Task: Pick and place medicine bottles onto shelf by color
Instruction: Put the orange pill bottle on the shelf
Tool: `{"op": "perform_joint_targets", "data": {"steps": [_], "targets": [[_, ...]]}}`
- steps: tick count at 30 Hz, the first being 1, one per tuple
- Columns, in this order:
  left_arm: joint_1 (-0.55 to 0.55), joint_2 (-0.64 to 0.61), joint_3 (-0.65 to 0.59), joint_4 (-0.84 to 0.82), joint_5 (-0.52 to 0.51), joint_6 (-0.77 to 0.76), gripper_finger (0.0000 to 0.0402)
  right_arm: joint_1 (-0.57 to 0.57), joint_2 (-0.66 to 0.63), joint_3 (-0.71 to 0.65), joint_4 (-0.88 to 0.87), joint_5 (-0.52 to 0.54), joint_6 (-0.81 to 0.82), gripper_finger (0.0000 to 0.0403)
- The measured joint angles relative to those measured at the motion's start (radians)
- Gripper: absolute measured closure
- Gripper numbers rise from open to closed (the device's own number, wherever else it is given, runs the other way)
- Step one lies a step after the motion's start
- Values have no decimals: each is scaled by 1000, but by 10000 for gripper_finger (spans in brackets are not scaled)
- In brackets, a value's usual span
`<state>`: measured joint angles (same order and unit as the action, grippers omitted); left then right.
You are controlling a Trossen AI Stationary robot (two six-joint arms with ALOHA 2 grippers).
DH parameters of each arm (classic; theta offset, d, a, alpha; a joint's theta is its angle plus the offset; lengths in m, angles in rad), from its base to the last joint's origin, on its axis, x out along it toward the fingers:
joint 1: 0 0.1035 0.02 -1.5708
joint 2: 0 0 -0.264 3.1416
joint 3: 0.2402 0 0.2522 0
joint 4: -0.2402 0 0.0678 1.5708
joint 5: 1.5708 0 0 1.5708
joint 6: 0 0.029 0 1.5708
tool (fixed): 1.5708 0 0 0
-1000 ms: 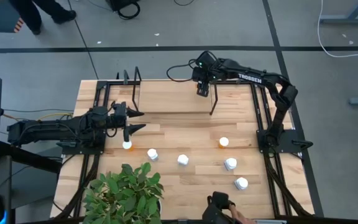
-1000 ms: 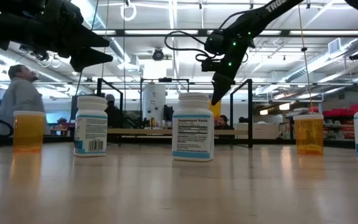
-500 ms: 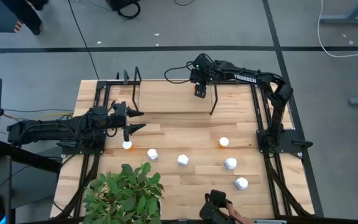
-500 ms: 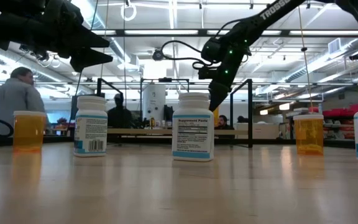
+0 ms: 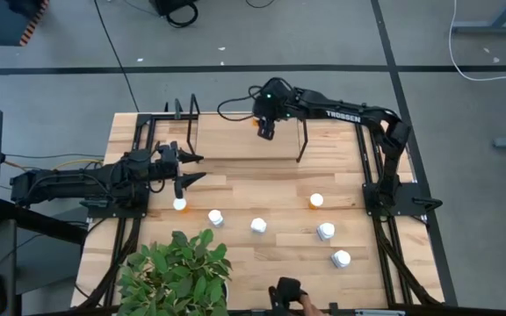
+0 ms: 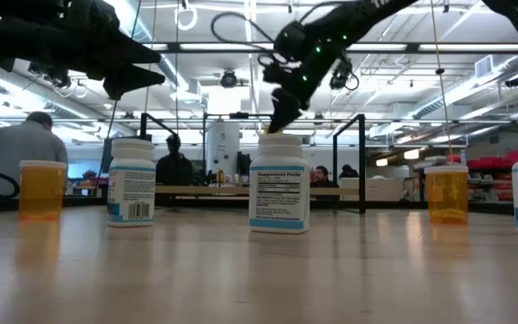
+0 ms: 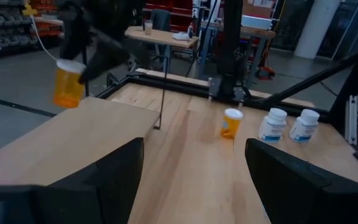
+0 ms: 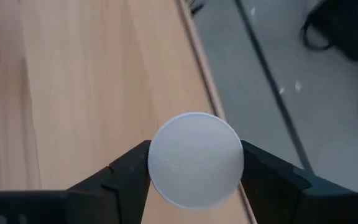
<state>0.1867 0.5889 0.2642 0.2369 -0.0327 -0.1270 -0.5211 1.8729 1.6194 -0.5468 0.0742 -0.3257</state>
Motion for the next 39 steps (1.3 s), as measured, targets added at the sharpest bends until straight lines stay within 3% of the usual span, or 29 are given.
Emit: {"op": "perform_joint_targets", "data": {"steps": [7,27,39], "targets": [[0,0,0,3,0,2,115,-47,-1,62,-5,11,37,172],[0,0,0,-3,0,-18,115,-97,-1,-167,-58,-33,90,172],[0,0,0,-34,0,-23,115,-97,-1,-167,-47,-11,94,116]]}}
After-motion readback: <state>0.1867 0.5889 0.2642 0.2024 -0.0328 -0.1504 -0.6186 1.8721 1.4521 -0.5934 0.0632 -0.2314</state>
